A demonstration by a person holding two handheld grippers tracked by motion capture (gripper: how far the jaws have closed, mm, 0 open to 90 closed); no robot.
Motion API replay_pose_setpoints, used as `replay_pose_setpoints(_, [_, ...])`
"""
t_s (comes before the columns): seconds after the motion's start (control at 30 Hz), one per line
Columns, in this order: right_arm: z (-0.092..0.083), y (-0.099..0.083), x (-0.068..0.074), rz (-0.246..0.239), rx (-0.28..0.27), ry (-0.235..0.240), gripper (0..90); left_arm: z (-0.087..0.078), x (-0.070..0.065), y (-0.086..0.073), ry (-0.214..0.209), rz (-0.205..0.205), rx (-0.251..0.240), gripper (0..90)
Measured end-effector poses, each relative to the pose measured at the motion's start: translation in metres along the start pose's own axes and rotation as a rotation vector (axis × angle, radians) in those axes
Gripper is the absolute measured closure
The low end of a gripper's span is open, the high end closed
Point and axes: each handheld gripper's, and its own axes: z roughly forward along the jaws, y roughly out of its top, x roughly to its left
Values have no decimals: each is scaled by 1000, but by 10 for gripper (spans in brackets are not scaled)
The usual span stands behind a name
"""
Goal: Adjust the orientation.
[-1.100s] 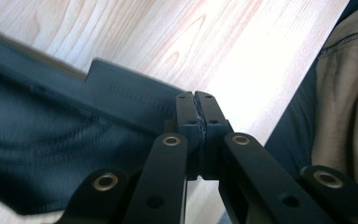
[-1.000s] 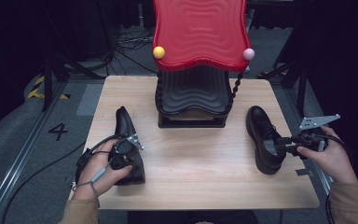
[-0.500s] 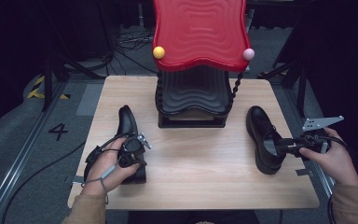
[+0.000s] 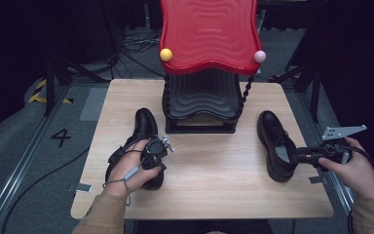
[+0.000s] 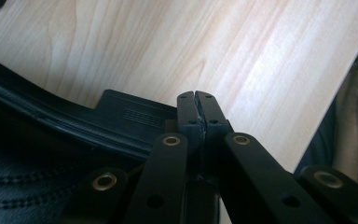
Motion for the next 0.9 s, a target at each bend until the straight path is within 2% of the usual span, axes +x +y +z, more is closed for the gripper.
replay_pose_setpoints(0.1, [-3,-2,0,4,-5,-4,594,3,0,5,7,-2,0,900])
replay_pose_setpoints(0.17, [-5,-5,0,11,-8,-11,590,3,-3,11,23,10,8,867])
replay_pose_setpoints(0.2, [-5,-6,1,19,-8,-12,586,-3,-11,18,16,42,-27,852])
replay_pose_setpoints(0.23, [-5,-6,1,19,-8,-12,586,-3,-11,18,16,42,-27,833])
replay_pose_setpoints(0.27, [-5,-6,1,21,-9,-13,586,-10,-17,23,4,64,-75,833])
replay_pose_setpoints(0.3, [-5,-7,1,19,-7,-12,585,-17,-21,25,11,76,-104,811])
replay_pose_setpoints(0.37, [-5,-8,1,16,-6,-14,581,-27,-27,26,49,79,-119,751])
replay_pose_setpoints(0.43, [-6,-8,1,22,-14,-12,578,-35,-29,22,63,65,-140,699])
replay_pose_setpoints(0.5, [-7,-7,1,20,-15,-14,577,-43,-27,16,98,36,-156,645])
replay_pose_setpoints(0.63, [-4,-5,2,17,-15,-8,574,-54,-17,2,148,-64,-201,585])
replay_pose_setpoints(0.67, [-4,-5,2,17,-15,-8,574,-54,-17,2,148,-64,-201,575])
replay_pose_setpoints(0.7, [-3,-4,2,12,-16,-5,572,-58,-9,-6,177,-127,-222,557])
replay_pose_setpoints(0.73, [-3,-4,2,12,-16,-5,572,-58,-9,-6,177,-127,-222,543])
replay_pose_setpoints(0.77, [-3,-4,2,12,-16,-5,569,-61,-1,-13,208,-182,-233,531])
replay_pose_setpoints(0.8, [-3,-4,2,12,-16,-5,569,-61,-1,-13,208,-182,-233,518])
replay_pose_setpoints(0.83, [-3,-4,1,11,-16,-6,568,-61,3,-17,220,-221,-241,518])
replay_pose_setpoints(0.9, [-3,-5,2,16,-15,-7,566,-60,10,-22,231,-254,-250,507])
